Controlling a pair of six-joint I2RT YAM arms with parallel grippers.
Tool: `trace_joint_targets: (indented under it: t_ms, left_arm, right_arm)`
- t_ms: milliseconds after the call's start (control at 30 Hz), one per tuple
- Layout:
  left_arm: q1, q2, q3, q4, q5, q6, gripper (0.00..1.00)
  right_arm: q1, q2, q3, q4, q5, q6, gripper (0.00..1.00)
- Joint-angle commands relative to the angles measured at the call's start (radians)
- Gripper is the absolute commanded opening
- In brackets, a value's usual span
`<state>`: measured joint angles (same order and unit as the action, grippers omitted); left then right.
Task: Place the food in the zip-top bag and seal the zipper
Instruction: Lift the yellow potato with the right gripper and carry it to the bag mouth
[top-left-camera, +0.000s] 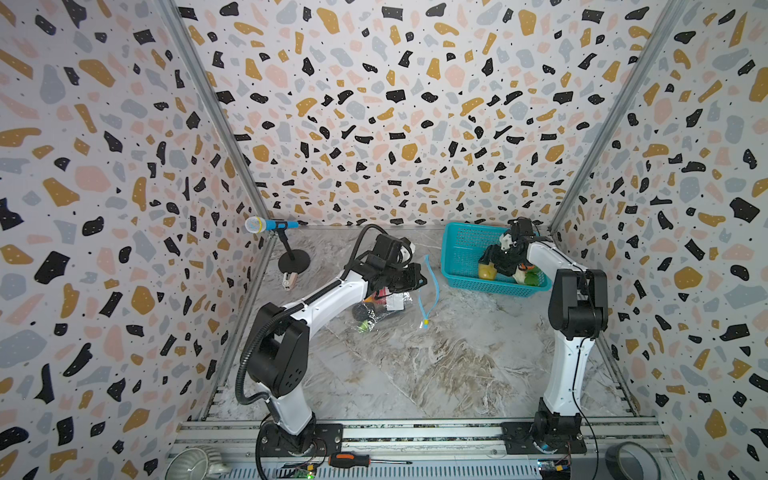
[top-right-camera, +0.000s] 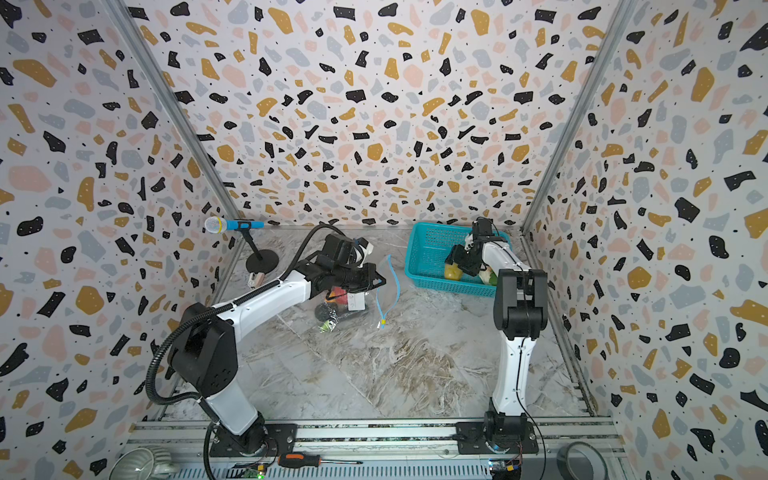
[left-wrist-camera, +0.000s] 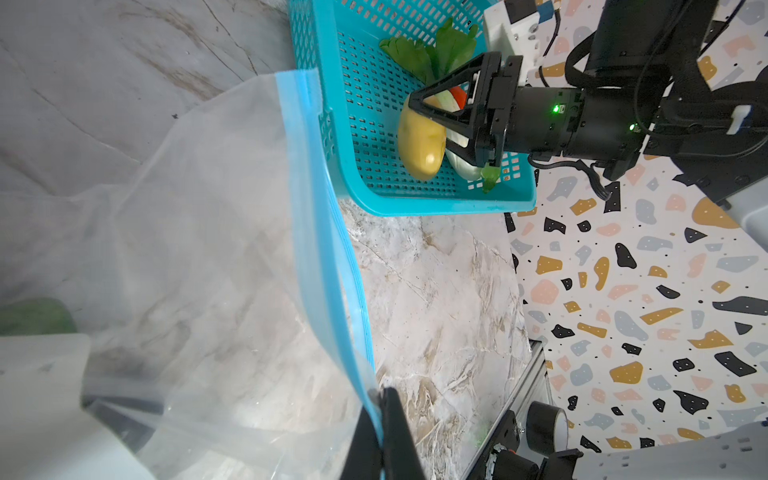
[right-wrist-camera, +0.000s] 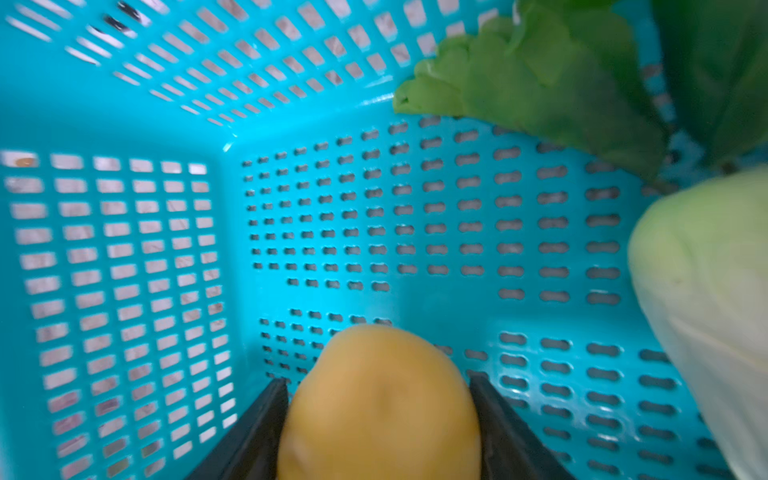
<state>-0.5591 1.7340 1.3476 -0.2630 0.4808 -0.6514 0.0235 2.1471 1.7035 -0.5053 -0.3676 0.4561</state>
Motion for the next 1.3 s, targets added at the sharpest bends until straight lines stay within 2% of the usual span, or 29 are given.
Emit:
trace_joint_targets:
  t_ms: [0,333,600,733,900,1133,1267]
  left_arm:
    - [0.005,-0.023,-0.015,0.03,-0.002,-0.011,0.0]
    - [0.005,-0.012,-0.009,0.041,0.004,-0.024,0.0]
    - [0.007,0.003,0.01,0.035,0.001,-0.027,0.0]
    - [0.006,0.014,0.022,0.036,0.002,-0.031,0.0]
    - [0.007,0.021,0.033,0.034,-0.005,-0.034,0.0]
    - [0.008,0.035,0.031,0.041,-0.011,-0.043,0.0]
    - [0.008,0.032,0.016,0.057,-0.017,-0.051,0.0]
  right_arm:
    - [0.002,-0.055,0.023,0.005,-0.012,0.011,0.59]
    - [-0.005,-0.103,0.037,0.073,-0.11,0.046,0.58]
    - [0.021,-0.216,-0.039,0.122,-0.094,0.037,0.56]
    - [0.029,-0.26,-0.101,0.171,-0.152,0.066,0.56]
    - [0.08,-0.35,-0.255,0.347,-0.247,0.203,0.55]
    - [0.223,-0.434,-0.52,0.731,-0.333,0.555,0.54]
    - [0.301,-0.45,-0.58,0.798,-0.307,0.601,0.54]
